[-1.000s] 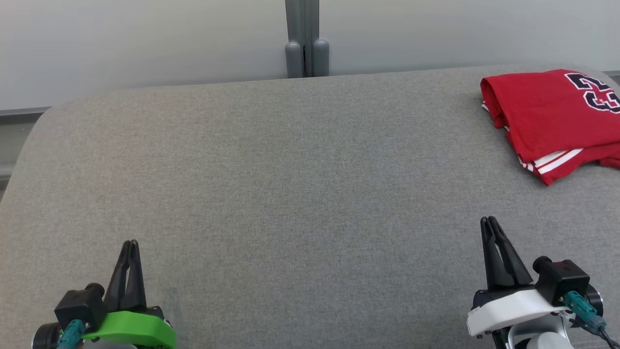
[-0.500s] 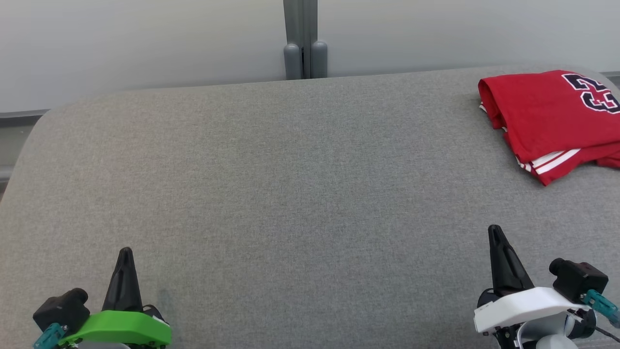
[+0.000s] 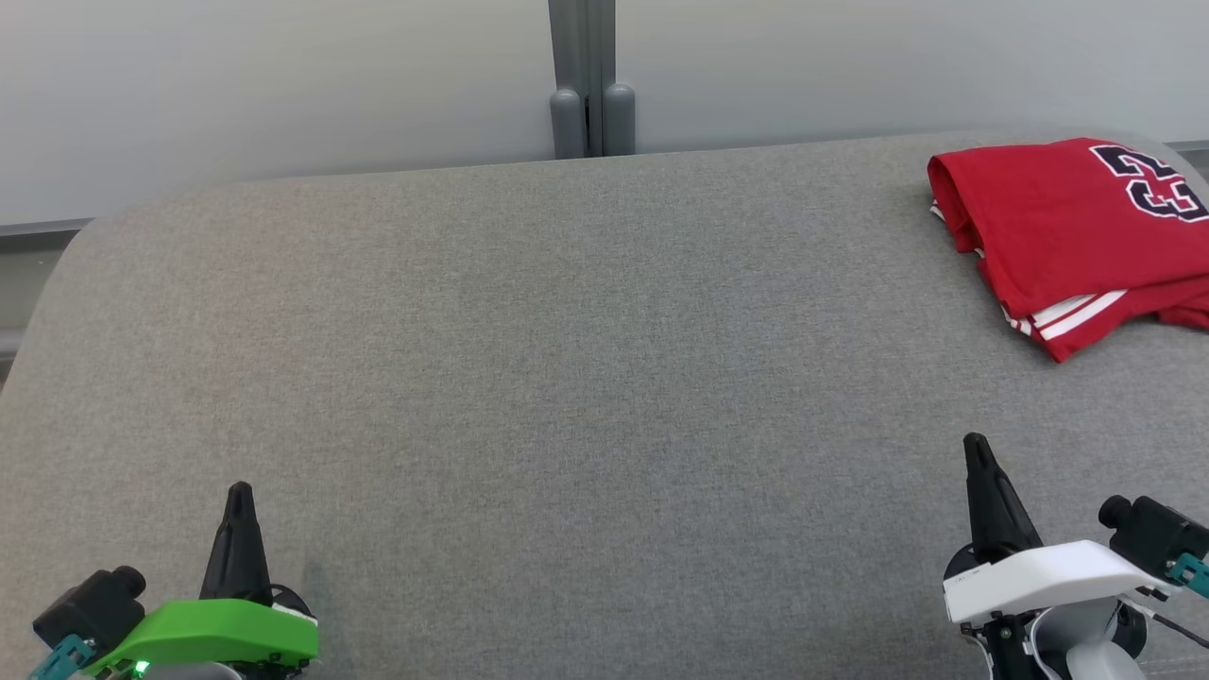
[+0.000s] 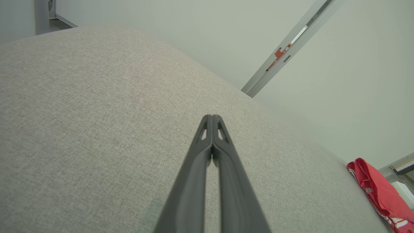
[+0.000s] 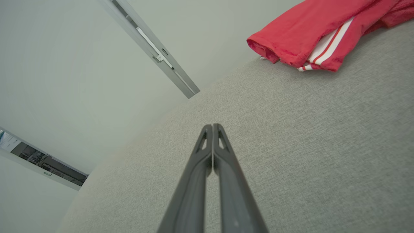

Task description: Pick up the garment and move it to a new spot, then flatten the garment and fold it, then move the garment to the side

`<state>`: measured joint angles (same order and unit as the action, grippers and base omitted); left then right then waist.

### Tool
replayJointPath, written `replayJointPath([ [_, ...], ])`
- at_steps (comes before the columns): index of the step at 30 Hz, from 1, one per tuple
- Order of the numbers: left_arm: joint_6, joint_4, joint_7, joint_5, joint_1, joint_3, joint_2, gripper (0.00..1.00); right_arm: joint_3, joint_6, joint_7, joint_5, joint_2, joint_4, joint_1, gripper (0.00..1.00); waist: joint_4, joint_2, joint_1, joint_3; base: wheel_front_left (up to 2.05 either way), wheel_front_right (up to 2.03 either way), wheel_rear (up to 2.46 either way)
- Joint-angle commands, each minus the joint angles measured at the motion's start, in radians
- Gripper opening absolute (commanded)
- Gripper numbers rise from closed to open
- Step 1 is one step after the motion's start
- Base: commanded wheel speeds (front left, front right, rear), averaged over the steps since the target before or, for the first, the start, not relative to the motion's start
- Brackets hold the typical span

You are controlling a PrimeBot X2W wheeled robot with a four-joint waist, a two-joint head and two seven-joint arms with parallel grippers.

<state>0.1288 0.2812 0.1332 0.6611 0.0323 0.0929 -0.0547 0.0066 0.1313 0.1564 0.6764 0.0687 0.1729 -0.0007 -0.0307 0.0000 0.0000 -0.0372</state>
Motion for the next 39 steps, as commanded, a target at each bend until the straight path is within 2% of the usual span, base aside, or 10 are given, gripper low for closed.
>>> replayJointPath([
  [1, 0.001, -0.017, -0.007, 0.039, 0.031, 0.005, -0.005, 0.00, -0.005, 0.000, -0.008, 0.039, 0.007, -0.008, -0.026, 0.00, 0.000, 0.0000, 0.0000, 0.000, 0.00, 0.00, 0.00],
  [21, 0.001, -0.024, -0.076, 0.301, 0.047, 0.010, -0.002, 0.00, -0.025, 0.000, -0.072, 0.309, 0.010, 0.013, -0.051, 0.00, 0.007, 0.0000, 0.0000, 0.007, 0.00, 0.00, 0.00],
  [39, 0.002, -0.028, -0.128, 0.497, 0.059, 0.015, -0.001, 0.00, -0.043, 0.000, -0.124, 0.505, 0.010, 0.030, -0.069, 0.00, 0.012, 0.0000, 0.0000, 0.014, 0.00, 0.00, 0.00],
])
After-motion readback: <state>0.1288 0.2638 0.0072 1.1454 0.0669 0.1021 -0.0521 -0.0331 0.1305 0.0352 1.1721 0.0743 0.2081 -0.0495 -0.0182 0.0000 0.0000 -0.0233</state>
